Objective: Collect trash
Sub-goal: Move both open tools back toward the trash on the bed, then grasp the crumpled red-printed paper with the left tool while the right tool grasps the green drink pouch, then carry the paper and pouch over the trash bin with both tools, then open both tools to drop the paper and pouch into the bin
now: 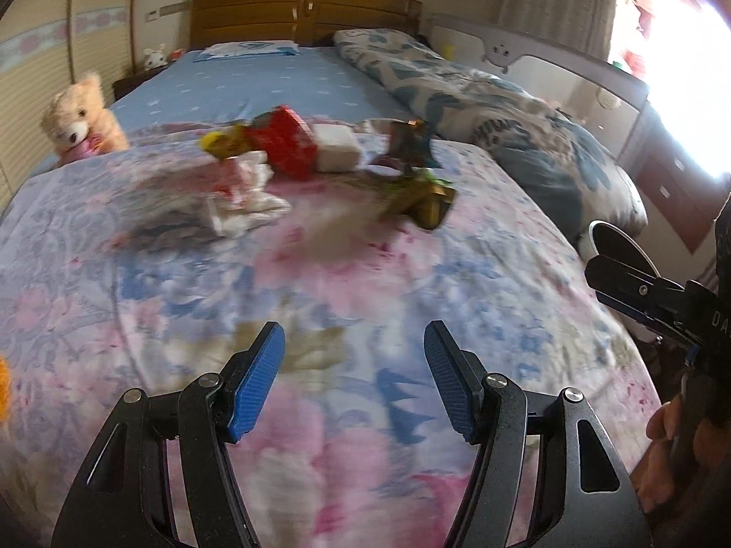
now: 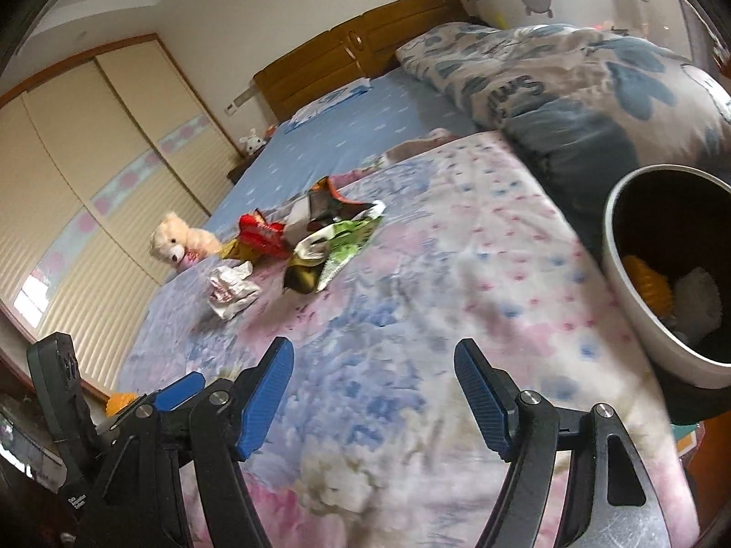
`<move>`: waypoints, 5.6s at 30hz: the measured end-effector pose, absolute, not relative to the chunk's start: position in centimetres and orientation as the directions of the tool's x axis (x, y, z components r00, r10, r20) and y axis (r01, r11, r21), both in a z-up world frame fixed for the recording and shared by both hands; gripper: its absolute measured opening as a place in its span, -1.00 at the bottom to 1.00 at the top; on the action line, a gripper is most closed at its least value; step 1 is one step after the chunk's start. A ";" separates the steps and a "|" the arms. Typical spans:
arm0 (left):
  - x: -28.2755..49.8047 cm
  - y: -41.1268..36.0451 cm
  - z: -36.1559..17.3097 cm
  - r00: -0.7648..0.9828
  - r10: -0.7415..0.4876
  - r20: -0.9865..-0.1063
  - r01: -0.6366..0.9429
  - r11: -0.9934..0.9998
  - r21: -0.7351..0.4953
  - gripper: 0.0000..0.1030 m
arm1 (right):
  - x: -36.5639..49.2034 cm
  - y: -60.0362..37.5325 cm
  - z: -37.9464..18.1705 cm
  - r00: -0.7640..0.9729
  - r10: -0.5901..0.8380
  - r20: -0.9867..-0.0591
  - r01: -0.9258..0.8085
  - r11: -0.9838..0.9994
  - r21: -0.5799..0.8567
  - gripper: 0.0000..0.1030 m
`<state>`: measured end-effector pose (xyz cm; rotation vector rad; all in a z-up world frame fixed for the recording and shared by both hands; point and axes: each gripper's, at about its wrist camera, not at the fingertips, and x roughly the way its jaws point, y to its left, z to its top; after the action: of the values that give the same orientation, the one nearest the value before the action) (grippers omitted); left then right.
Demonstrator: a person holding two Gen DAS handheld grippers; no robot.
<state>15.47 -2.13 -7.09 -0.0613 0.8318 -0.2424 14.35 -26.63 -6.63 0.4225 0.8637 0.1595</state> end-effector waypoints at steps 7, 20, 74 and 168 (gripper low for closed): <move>16.8 0.5 -7.5 0.650 -0.200 -0.733 0.131 0.980 -0.151 0.25 | 16.1 -24.3 -6.8 0.635 0.331 -0.698 0.009 0.900 0.435 0.45; 21.7 3.3 -8.2 0.621 -0.169 -0.765 0.074 0.985 -0.158 0.25 | 21.3 -22.3 -9.0 0.615 0.363 -0.700 0.037 0.874 0.485 0.45; 15.9 -6.8 -6.8 0.531 -0.398 -0.748 0.315 0.912 -0.261 -0.66 | 11.5 -29.3 -7.9 0.621 0.338 -0.707 0.011 0.898 0.439 -0.20; 17.5 -33.2 -5.2 0.373 -0.514 -0.772 0.681 0.717 -0.149 0.05 | 8.5 -50.4 -7.2 0.662 0.065 -0.747 0.347 0.856 0.382 0.07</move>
<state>17.55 -33.23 -5.20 0.2080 0.9069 -0.7726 8.47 -50.40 -7.18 0.5332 0.8416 -0.1686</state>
